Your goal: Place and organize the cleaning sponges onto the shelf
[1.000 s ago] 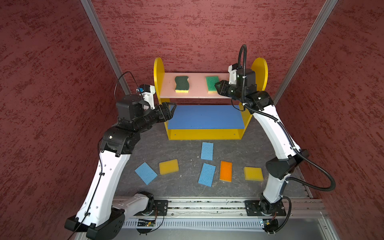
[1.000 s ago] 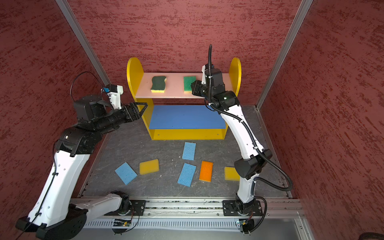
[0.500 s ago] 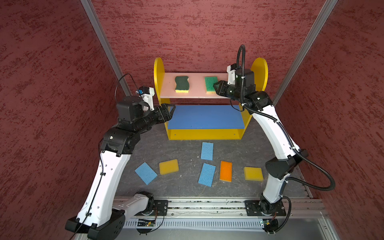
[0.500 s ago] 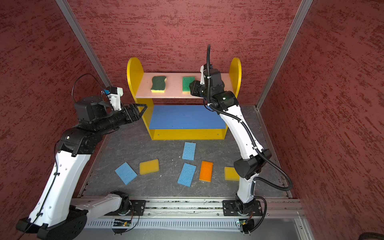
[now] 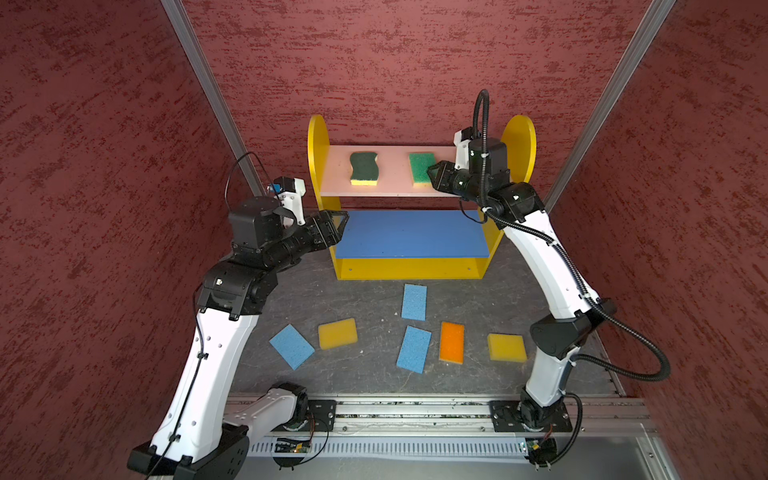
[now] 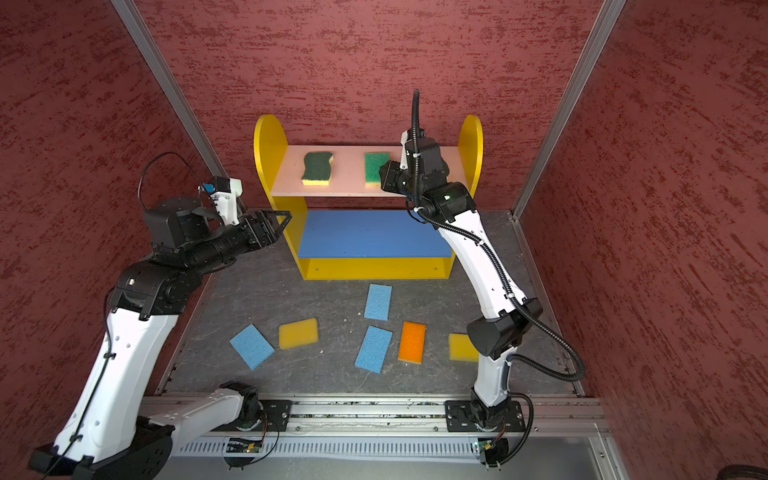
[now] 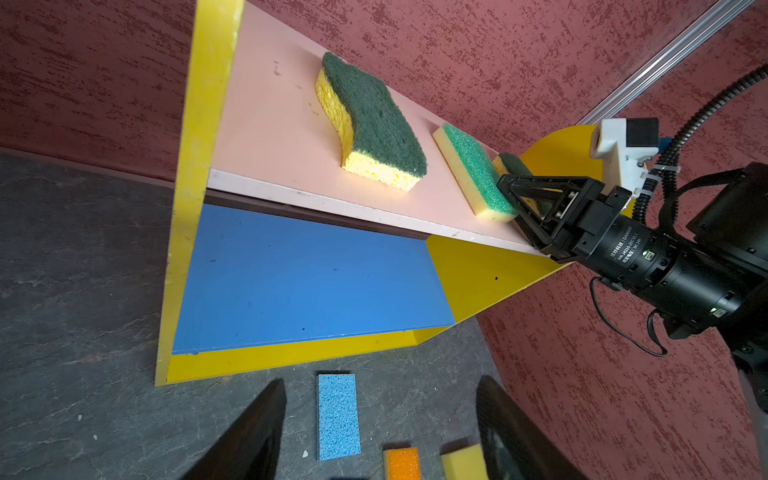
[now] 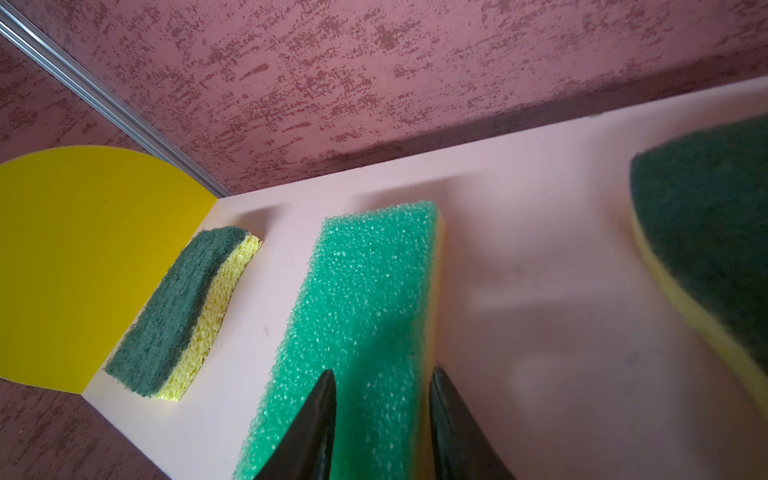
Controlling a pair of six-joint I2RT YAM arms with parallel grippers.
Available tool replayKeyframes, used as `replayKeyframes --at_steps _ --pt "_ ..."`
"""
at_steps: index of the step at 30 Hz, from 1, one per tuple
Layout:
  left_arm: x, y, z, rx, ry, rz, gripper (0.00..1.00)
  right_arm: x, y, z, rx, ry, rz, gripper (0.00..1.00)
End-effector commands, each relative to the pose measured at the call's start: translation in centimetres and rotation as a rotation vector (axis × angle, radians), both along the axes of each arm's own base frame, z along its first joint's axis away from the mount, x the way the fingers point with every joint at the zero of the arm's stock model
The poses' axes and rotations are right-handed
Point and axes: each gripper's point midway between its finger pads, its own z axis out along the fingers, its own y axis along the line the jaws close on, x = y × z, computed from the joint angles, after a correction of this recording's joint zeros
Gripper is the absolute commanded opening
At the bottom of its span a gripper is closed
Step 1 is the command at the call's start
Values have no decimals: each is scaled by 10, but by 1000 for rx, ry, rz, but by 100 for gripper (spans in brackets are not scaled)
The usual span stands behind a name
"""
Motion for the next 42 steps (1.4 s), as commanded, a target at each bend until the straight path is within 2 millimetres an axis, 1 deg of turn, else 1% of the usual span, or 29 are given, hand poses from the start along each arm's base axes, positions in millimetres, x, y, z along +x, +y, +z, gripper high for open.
replayKeyframes --at_steps 1,6,10,17,26,32,42 --pt "1 0 0 -4 -5 -6 73 7 -3 -23 -43 59 -43 38" --pt "3 1 -4 -1 5 0 73 9 0 -24 -39 58 -37 38" --pt "6 0 -7 -5 13 0 73 12 -3 -26 -45 59 -58 38" --pt "6 -2 -9 -9 21 -15 73 13 -4 -26 -41 59 -66 38" --pt "5 0 -7 -9 13 -11 73 14 -6 -23 -29 55 -87 37" --pt "6 0 -11 -14 21 -8 73 15 -5 -20 -11 47 -85 37" --pt "7 2 -13 -15 25 -4 73 15 4 -16 30 52 -51 38"
